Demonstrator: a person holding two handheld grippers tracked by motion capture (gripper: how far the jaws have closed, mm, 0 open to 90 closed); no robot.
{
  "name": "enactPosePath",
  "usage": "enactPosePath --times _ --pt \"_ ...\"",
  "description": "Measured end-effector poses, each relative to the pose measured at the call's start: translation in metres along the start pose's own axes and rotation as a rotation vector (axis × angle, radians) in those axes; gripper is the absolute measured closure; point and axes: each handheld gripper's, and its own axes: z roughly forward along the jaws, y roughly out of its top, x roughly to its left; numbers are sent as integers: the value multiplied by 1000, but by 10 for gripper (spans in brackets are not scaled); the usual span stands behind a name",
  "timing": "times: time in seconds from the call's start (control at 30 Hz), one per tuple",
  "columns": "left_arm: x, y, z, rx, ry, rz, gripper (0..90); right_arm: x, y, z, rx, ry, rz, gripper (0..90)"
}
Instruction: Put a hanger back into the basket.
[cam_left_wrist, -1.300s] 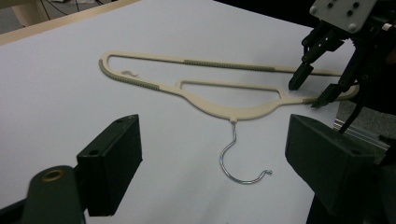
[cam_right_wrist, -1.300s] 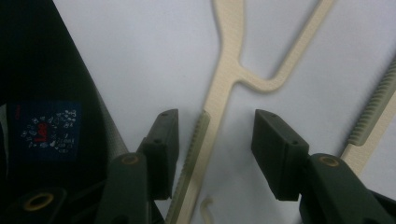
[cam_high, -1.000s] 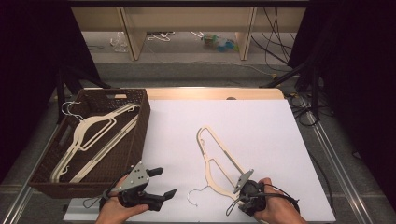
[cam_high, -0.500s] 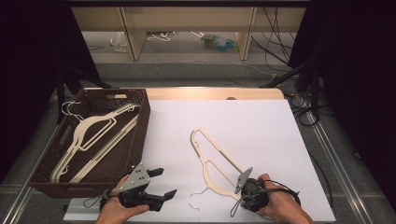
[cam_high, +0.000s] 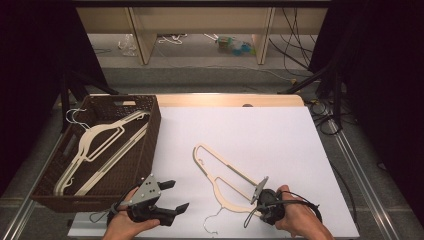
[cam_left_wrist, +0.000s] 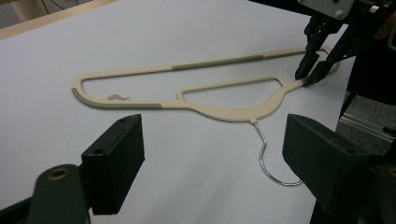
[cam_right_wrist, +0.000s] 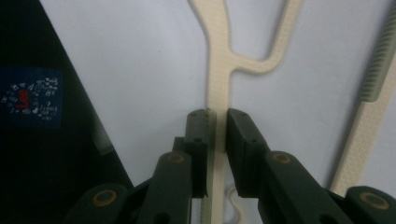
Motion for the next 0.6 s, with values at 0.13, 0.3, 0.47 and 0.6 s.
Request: enactPosePath --times 0.13,0.3,0.47,0.6 --pt "-1 -1 0 9 6 4 206 0 0 1 0 -8 24 785" --pt "0 0 1 11 7 8 206 1 2 0 12 -9 31 789" --pt "0 0 4 16 3 6 206 2 3 0 12 -14 -4 801" --pt "1 0 14 37 7 36 208 0 2 -3 8 -18 -21 802"
